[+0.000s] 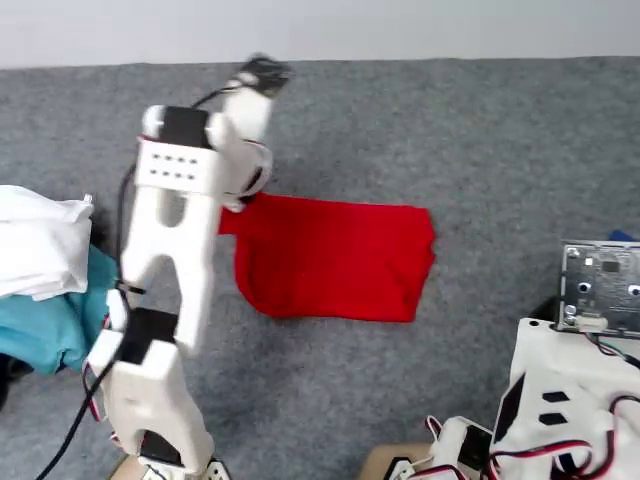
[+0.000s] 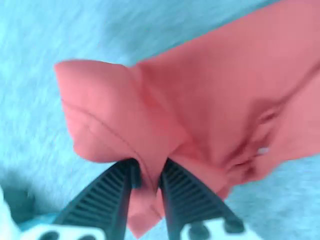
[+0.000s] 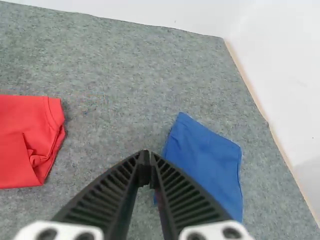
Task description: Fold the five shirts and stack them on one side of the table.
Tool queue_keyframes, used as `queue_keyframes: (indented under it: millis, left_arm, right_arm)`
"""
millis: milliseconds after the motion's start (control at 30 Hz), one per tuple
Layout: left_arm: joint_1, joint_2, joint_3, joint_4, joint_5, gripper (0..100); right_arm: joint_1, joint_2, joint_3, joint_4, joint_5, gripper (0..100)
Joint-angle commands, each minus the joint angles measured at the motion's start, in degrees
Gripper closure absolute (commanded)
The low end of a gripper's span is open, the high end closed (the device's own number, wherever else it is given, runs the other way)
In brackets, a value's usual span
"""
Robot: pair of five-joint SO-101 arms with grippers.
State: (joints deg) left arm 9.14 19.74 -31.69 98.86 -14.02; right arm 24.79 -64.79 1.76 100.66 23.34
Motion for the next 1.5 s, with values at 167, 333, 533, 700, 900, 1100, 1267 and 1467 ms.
queue_keyframes:
  millis: [167, 333, 533, 700, 900, 1100, 1267, 1467]
  left_arm:
    - [15.6, -5.5, -2.3, 1.8, 0.3, 100]
    - [22.1, -4.9, -2.4, 0.9, 2.5, 100]
    - [25.4, 3.3, -9.1, 1.1, 4.7, 100]
    - [25.4, 11.9, -18.3, 1.6, 7.2, 99]
    - [28.9, 17.9, -22.7, 1.7, 8.4, 99]
    - [30.3, 18.5, -22.7, 1.7, 10.7, 83]
    - [28.0, 16.3, -22.0, 1.8, 11.3, 79]
    - [23.5, 10.3, -20.5, 1.8, 11.3, 79]
  right_arm:
    - [0.6, 0.0, -2.7, 1.5, 0.6, 99.0]
    - [0.7, -0.1, -2.7, 1.8, 0.6, 99.0]
    - [0.7, -0.1, -2.7, 1.8, 0.6, 99.0]
    - [0.7, -0.1, -2.7, 1.9, 0.6, 99.0]
    - [0.7, -0.1, -2.7, 1.9, 0.6, 99.0]
    - [0.7, -0.1, -2.7, 1.9, 0.6, 99.0]
    - [0.7, -0.1, -2.7, 1.9, 0.6, 99.0]
    - [0.7, -0.1, -2.6, 1.9, 0.6, 99.0]
